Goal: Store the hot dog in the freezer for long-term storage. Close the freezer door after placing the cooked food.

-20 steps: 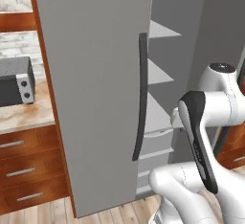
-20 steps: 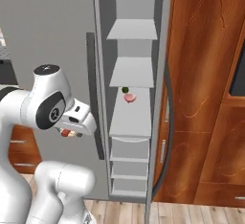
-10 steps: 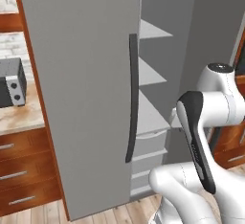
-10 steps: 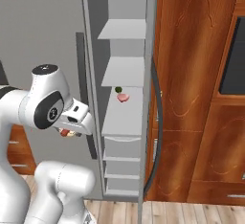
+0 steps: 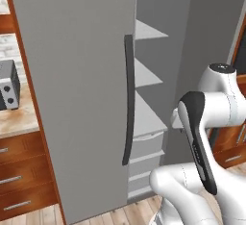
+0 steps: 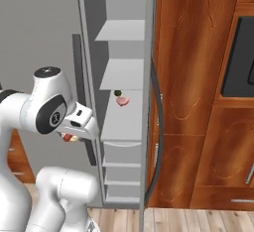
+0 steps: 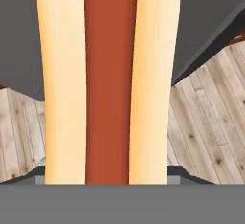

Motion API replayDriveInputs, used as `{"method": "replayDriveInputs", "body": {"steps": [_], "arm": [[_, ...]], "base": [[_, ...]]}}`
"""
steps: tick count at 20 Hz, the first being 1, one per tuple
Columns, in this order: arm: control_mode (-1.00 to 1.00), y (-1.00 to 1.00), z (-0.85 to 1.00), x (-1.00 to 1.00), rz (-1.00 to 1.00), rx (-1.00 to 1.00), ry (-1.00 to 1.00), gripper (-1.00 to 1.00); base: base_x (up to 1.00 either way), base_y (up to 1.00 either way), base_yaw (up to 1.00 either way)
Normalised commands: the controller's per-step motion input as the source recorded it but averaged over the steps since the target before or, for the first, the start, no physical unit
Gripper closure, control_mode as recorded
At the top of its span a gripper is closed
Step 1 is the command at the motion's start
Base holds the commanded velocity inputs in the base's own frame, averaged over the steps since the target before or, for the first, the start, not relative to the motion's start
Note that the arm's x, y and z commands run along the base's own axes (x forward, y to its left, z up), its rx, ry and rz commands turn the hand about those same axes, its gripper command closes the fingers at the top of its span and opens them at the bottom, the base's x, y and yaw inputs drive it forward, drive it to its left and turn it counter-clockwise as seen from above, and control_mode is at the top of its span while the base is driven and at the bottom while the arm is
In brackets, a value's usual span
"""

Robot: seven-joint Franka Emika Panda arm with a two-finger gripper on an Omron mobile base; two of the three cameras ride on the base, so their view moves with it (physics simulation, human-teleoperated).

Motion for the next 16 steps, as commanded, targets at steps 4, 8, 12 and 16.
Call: {"method": "replayDriveInputs", "body": {"steps": [4,8,12,16], "arm": [[1.0,0.0,0.0,0.0,0.0,0.0,0.0,1.0],[1.0,0.0,0.0,0.0,0.0,0.0,0.0,1.0],[1.0,0.0,0.0,0.0,0.0,0.0,0.0,1.0],[1.0,0.0,0.0,0.0,0.0,0.0,0.0,1.0]], "base": [[0.41,0.02,-0.08],[0.39,0.02,-0.12],[0.46,0.01,-0.09],[0.53,0.01,-0.1]]}}
